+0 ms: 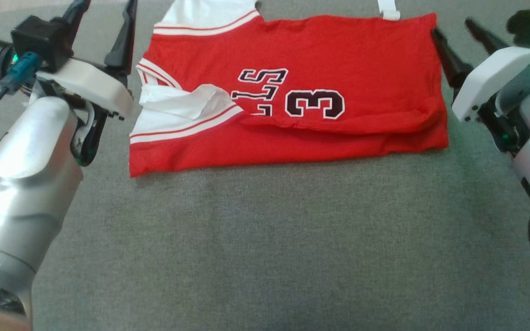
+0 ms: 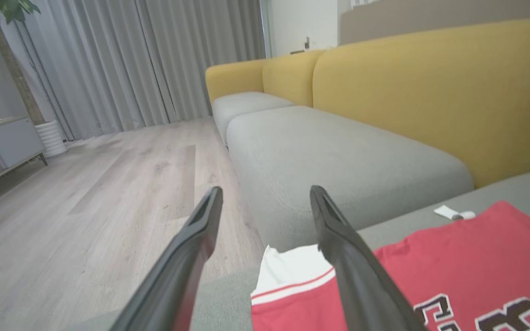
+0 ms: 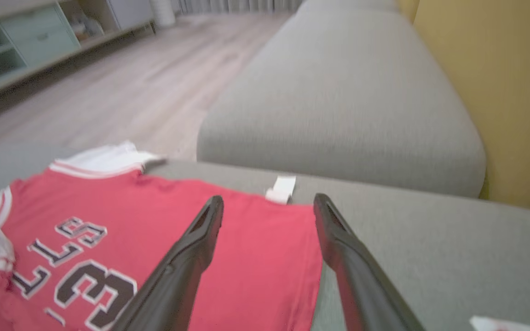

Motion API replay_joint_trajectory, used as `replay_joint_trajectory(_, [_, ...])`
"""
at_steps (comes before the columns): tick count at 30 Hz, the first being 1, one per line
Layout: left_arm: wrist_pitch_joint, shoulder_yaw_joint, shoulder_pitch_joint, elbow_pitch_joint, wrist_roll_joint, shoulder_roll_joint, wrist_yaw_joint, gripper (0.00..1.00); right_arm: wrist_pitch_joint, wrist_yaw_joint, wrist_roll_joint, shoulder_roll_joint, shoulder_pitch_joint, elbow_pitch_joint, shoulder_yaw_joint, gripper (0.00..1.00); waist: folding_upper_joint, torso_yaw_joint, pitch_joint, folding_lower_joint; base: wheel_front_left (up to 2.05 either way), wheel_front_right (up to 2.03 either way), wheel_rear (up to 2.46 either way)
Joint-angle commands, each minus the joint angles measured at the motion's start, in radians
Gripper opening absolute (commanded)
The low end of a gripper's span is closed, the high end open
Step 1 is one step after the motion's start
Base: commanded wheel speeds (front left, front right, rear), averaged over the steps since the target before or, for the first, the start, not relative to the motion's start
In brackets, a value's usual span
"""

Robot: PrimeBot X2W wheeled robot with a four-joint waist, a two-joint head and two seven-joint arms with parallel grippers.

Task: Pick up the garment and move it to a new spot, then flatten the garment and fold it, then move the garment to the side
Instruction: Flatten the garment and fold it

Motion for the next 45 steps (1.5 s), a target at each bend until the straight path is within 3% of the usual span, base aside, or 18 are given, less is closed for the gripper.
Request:
replay_joint_trajectory(1, [-0.013,0.048,-0.042,-0.025,-0.004,0.035,0.011,1.00,-0.041,0.007,-0.007,0.007,-0.011,-0.023,-0.014,1.00,0.0000,0.002,-0.014,0.0000,0.00,0.00,0.00])
replay_joint_trajectory(4, [-0.022,0.103,-0.001,-0.067,-0.018,0.031,0.034,1.00,-0.172,0.007,-0.045,0.025,0.000,-0.025,-0.051,1.00,0.0000,-0.001,-0.046,0.0000,0.00,0.00,0.00])
replay_joint_trajectory(8, [-0.024,0.195,0.101,-0.207,0.009,0.029,0.074,1.00,-0.219,0.007,-0.106,0.061,0.041,-0.067,-0.148,1.00,0.0000,-0.007,-0.095,0.0000,0.00,0.00,0.00])
replay_joint_trajectory(15, [-0.024,0.324,0.362,-0.456,0.092,-0.008,0.133,1.00,-0.221,0.007,-0.324,0.193,0.279,-0.385,-0.523,1.00,0.0000,-0.016,-0.174,0.0000,0.00,0.00,0.00])
replay_joint_trajectory(21, [-0.024,0.404,0.565,-0.569,0.135,-0.062,0.153,1.00,-0.222,0.007,-0.527,0.335,0.542,-0.581,-0.682,1.00,0.0000,-0.012,-0.217,0.0000,0.00,0.00,0.00])
replay_joint_trajectory(26, [-0.024,0.443,0.692,-0.597,0.190,-0.113,0.144,1.00,-0.222,0.007,-0.618,0.375,0.713,-0.643,-0.712,1.00,0.0000,-0.006,-0.237,0.0000,0.00,0.00,0.00])
replay_joint_trajectory(31, [-0.024,0.486,0.798,-0.601,0.233,-0.172,0.132,1.00,-0.222,0.007,-0.598,0.382,0.829,-0.669,-0.722,1.00,0.0000,-0.004,-0.248,0.0000,0.00,0.00,0.00])
replay_joint_trajectory(40, [-0.024,0.527,0.832,-0.567,0.292,-0.217,0.073,1.00,-0.222,0.007,-0.575,0.382,0.857,-0.690,-0.701,1.00,0.0000,-0.009,-0.229,0.0000,0.00,0.00,0.00])
replay_joint_trajectory(45, [-0.018,0.514,0.791,-0.446,0.300,-0.223,0.060,1.00,-0.222,0.007,-0.567,0.382,0.837,-0.702,-0.683,1.00,0.0000,-0.020,-0.193,0.0000,0.00,0.00,0.00])
